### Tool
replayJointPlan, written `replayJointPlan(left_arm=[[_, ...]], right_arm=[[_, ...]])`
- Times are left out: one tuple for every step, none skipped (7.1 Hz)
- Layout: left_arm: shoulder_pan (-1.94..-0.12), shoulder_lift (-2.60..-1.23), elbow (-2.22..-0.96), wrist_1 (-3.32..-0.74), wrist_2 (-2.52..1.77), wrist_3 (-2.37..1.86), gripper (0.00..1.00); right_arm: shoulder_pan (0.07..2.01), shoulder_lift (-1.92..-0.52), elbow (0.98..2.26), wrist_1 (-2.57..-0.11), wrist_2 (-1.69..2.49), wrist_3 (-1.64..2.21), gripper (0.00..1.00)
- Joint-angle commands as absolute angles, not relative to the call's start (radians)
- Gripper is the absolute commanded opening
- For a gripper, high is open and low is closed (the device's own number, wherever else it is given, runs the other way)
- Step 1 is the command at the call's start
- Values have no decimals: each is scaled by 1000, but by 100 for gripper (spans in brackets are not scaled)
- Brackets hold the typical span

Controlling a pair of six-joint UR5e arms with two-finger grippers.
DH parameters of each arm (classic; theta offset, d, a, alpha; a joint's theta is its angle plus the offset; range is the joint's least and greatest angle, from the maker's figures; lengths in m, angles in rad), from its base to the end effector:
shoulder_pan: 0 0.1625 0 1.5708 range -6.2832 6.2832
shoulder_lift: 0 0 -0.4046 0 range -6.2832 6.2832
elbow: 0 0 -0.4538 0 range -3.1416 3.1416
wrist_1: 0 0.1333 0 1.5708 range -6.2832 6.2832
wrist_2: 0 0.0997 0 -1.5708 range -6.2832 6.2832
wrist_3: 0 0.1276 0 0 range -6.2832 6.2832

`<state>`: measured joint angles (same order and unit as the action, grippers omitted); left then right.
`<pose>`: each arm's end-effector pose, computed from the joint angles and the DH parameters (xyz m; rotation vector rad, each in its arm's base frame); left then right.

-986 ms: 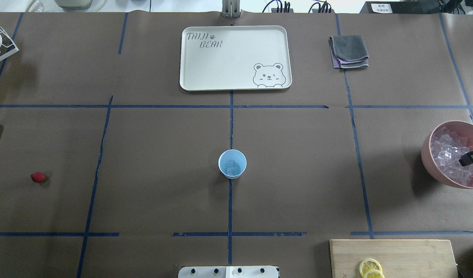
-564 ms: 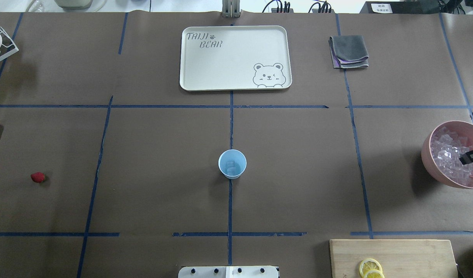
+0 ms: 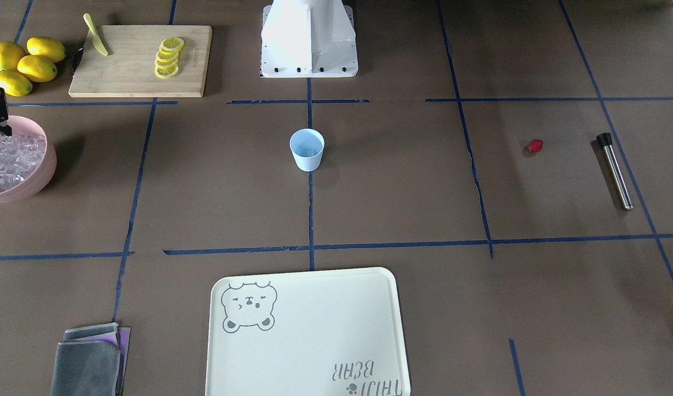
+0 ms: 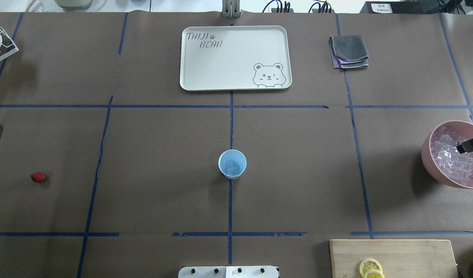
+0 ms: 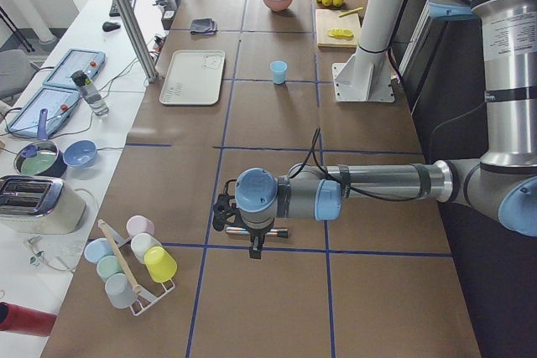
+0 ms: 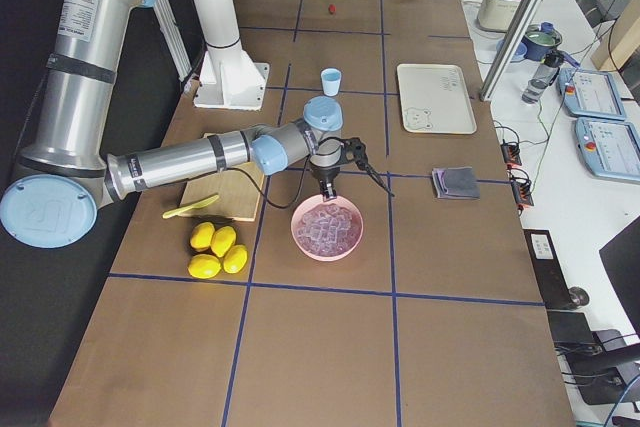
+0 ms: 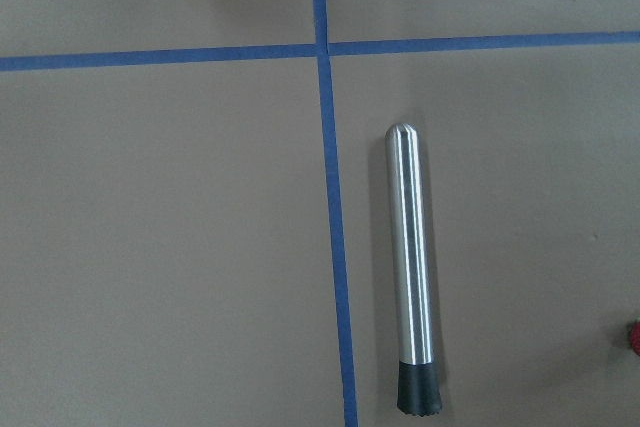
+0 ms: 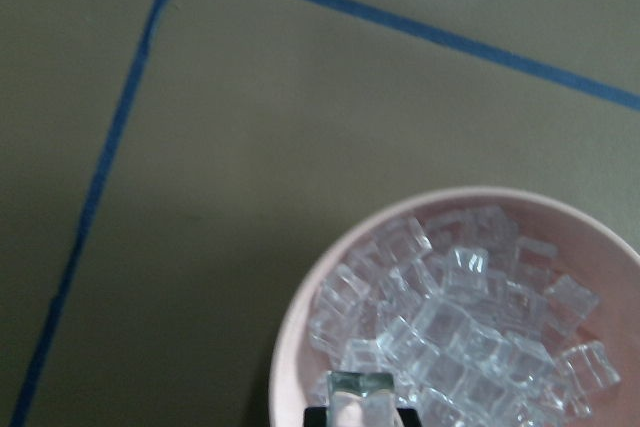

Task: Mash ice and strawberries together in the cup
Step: 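Lower the right gripper into the bowl and grasp a third ice cube, then carry the ice cube with the right gripper over the blue cup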

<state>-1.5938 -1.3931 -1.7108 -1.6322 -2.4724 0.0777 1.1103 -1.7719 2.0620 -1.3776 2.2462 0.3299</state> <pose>-0.0443 -0.4826 0.6546 0.0674 0.8995 0.0616 -0.1692 -0.4615 0.4710 0.1744 -0.7918 -0.2865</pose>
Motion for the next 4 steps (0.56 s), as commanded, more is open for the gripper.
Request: replayJointPlan(left_arm=[[-1592, -1397, -1716, -1634, -2470, 78, 100], [-1591, -1400, -1717, -1649, -2468, 81, 100], [-1591, -1401, -1715, -1698, -2462, 69, 100], [-1580, -1401, -1715, -1700, -2457, 71, 100]], right_arm=[[1079, -1560, 2080, -1551, 2264, 365, 0], [1019, -1458, 2083, -1596, 2264, 473, 0], [926, -1368, 2085, -1600, 2252, 617, 0], [796, -1273, 2083, -1601, 2197, 808, 0]])
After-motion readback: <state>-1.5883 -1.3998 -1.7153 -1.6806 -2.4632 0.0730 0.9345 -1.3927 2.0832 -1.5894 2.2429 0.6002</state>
